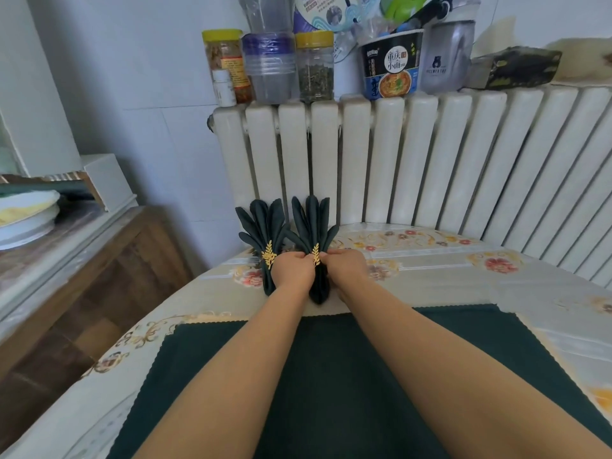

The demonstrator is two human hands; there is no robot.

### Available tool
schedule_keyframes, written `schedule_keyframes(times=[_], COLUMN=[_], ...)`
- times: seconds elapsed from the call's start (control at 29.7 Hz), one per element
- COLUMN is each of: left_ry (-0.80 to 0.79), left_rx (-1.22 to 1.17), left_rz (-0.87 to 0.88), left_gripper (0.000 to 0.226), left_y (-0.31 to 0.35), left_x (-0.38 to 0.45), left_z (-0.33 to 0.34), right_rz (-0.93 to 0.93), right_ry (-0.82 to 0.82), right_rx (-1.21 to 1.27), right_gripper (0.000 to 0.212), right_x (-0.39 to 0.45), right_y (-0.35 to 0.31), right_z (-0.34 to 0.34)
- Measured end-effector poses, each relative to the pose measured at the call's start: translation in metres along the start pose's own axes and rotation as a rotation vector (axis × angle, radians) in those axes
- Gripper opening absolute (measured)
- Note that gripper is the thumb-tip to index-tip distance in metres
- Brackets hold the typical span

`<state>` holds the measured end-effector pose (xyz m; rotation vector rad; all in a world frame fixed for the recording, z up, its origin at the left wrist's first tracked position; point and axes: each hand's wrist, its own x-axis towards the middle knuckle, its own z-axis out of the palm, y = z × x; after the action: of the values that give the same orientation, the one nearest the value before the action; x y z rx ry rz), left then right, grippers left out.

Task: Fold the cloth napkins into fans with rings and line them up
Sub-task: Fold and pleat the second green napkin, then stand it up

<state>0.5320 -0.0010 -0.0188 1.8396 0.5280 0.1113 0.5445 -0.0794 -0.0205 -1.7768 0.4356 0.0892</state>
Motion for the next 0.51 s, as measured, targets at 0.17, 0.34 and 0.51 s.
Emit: schedule_keyframes(times=[0.17, 0.34, 0.51], left_ry=[0.008, 0.000, -0.001], left_rx=[-0.020, -0.015, 0.069], left_rz=[-0.009, 0.010, 0.047], left_gripper=[0.025, 0.029, 0.035], left_y=[-0.001, -0.002, 0.001], left_x=[0.002, -0.005, -0.023], left_z=[0.005, 0.007, 0.003], right_rz=[0.007, -0.006, -0.032], right_ry=[0.034, 0.030, 0.056], right_rx=[-0.001, -0.044, -0.070], right_gripper=[0.029, 0.027, 0.032], right_x=[0.003, -0.003, -0.019], right_y=[-0.001, 0.000, 0.004], right_z=[-0.001, -0.008, -0.021])
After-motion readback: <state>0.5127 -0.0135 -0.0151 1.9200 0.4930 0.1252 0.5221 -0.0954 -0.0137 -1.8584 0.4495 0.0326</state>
